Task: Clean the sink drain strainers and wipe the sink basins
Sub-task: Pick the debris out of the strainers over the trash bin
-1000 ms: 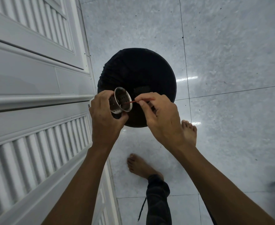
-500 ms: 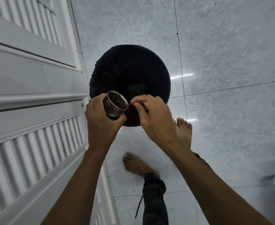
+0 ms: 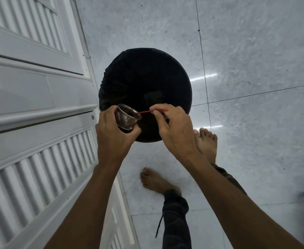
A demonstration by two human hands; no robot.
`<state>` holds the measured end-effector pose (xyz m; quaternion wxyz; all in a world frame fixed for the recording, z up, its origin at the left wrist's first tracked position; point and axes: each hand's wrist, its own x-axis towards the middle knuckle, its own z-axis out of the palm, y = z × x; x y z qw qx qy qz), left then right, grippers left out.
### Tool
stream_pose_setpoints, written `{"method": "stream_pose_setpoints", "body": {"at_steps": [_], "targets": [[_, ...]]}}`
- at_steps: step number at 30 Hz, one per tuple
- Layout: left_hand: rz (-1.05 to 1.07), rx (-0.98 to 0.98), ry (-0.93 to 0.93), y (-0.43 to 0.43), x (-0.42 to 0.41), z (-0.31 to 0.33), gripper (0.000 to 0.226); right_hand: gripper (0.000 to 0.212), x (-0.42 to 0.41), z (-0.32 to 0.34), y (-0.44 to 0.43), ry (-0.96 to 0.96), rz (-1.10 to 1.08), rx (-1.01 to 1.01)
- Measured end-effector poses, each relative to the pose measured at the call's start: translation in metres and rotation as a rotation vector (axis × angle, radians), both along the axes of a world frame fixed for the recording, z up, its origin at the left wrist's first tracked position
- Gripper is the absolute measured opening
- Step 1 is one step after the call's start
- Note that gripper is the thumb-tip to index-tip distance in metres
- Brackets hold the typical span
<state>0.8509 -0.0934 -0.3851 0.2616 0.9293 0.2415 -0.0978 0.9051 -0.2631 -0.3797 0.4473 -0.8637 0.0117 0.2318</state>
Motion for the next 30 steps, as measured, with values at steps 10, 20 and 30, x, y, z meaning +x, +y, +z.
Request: {"method": "stream_pose_setpoints", "body": {"at_steps": [10, 20, 30], "targets": [[0.004, -0.039, 0.072, -0.004, 0.015, -0.007, 0.077, 0.021, 0.007, -0.014, -0.004, 0.022, -0.081, 0.015], [0.025, -0.041, 0.103, -0.001, 0.016, -0.011, 0.075, 0.02, 0.01, -0.022, 0.003, 0.04, -0.077, 0.051], [0.046, -0.079, 0.076, -0.003, 0.009, -0.011, 0.072, 0.02, 0.004, -0.023, 0.002, 0.047, -0.012, 0.097]]}}
